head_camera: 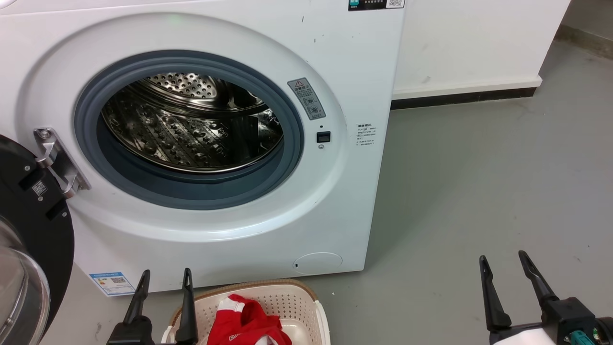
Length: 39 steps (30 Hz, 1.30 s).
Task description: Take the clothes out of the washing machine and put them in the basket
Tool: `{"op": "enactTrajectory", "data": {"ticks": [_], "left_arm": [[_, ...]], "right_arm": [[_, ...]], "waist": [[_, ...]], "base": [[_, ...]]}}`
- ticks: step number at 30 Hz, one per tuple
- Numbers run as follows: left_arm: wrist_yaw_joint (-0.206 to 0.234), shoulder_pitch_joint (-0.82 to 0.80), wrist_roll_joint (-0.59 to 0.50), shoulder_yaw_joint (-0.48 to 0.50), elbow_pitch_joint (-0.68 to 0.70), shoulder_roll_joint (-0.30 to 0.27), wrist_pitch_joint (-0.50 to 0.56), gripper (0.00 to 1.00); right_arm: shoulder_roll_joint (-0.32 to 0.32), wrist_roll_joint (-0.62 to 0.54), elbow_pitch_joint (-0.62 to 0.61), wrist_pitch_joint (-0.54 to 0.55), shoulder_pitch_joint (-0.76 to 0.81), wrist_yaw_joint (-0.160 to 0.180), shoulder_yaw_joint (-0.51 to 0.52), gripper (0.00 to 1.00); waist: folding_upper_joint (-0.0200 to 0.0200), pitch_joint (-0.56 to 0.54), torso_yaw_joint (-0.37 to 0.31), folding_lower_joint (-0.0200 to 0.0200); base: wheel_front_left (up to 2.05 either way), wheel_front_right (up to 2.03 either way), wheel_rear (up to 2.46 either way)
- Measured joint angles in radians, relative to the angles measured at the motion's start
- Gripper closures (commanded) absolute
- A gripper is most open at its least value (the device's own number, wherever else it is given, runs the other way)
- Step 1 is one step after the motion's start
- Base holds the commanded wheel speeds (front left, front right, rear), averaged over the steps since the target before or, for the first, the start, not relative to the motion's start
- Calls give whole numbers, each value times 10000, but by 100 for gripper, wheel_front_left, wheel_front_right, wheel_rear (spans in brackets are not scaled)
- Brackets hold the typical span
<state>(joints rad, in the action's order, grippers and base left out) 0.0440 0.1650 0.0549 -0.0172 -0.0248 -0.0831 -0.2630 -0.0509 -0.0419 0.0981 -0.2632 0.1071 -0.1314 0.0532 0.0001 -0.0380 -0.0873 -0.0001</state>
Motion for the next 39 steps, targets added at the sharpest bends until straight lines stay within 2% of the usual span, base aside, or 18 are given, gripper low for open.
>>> {"op": "enactTrajectory", "data": {"ticks": [24, 25, 29, 39], "left_arm": [[-153, -50, -59, 418, -86, 255, 2, 0], [-153, -50, -59, 418, -86, 255, 2, 100], [-176, 33, 40, 412, -562, 309, 115, 100], [-366, -142, 2079, 552, -838, 313, 633, 100]], "right_arm": [[2, -15, 33, 0, -23, 0, -79, 0], [2, -15, 33, 0, -23, 0, -79, 100], [4, 75, 439, 48, 89, -2, -86, 100], [-2, 2290, 621, 520, -11, -2, -50, 100]], "waist": [[0, -23, 4, 2], [0, -23, 4, 2], [0, -22, 11, 2], [0, 13, 82, 2]], "base": [[0, 0, 0], [0, 0, 0], [0, 0, 0], [0, 0, 0]]}}
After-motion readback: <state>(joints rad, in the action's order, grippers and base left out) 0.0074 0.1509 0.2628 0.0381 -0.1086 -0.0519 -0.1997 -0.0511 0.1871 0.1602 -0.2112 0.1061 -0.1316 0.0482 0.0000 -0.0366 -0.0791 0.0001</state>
